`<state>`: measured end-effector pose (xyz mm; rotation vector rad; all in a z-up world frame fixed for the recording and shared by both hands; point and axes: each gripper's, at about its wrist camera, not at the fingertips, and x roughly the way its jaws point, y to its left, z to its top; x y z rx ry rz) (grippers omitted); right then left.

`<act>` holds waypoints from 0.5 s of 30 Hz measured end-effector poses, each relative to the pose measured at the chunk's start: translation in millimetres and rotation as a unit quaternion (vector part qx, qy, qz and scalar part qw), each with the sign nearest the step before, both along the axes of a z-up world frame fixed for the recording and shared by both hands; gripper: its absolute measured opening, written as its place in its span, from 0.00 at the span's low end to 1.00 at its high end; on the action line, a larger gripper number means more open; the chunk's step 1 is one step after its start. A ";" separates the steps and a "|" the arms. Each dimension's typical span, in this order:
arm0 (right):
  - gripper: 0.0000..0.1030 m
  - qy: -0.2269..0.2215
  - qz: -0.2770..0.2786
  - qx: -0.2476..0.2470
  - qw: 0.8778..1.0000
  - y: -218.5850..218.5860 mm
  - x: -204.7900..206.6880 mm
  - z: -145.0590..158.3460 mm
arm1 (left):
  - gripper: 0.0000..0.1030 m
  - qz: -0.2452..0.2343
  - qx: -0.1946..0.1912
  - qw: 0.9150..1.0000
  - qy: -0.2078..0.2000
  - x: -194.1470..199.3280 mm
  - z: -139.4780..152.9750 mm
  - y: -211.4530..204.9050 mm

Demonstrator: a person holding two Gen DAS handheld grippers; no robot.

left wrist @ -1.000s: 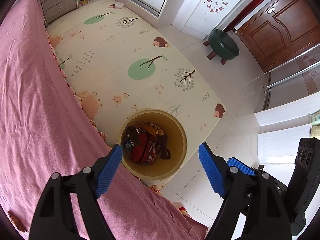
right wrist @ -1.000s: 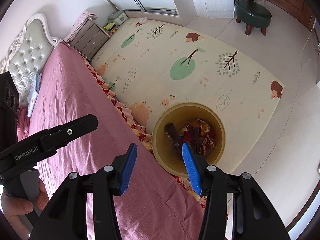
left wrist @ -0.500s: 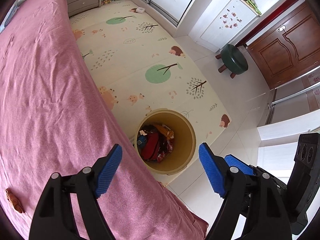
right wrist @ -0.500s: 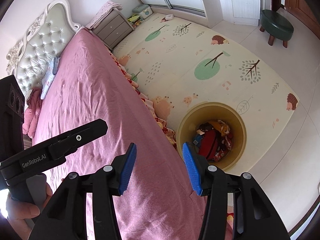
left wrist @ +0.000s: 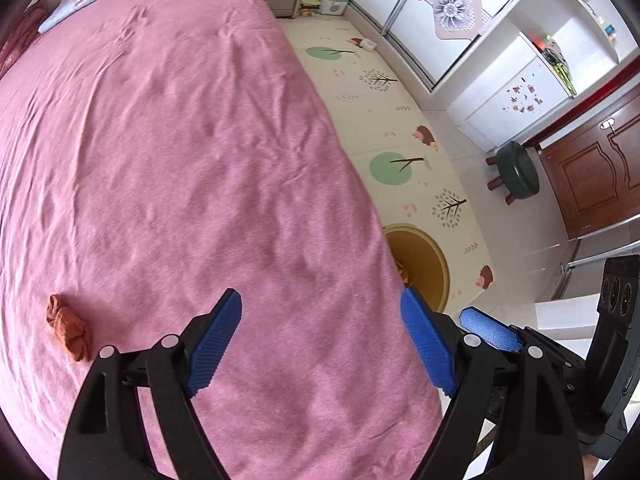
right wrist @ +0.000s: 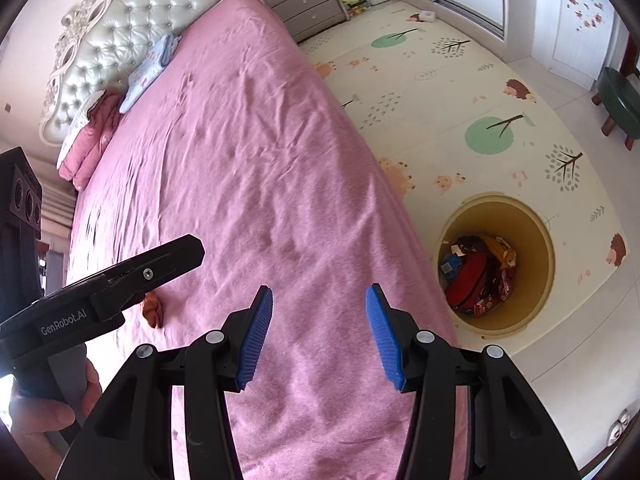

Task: Collect trash
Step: 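Move both tools back over the bed toward the orange sock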

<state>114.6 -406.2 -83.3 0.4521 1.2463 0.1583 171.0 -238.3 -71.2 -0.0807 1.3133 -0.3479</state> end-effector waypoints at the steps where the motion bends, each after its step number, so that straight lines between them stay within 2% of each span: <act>1: 0.47 0.000 0.012 -0.002 1.000 14.1 0.1 0.0 | 0.79 0.008 0.002 1.000 -0.002 -4.3 -0.3 14.6; 8: 0.47 0.010 0.074 -0.001 0.997 113.7 -1.2 -11.0 | 0.80 0.065 0.030 0.997 -0.004 -29.5 -8.4 128.0; 15: 0.47 0.012 0.134 0.001 0.991 209.4 6.8 -29.0 | 0.80 0.136 0.050 0.989 0.004 -38.6 -27.8 237.1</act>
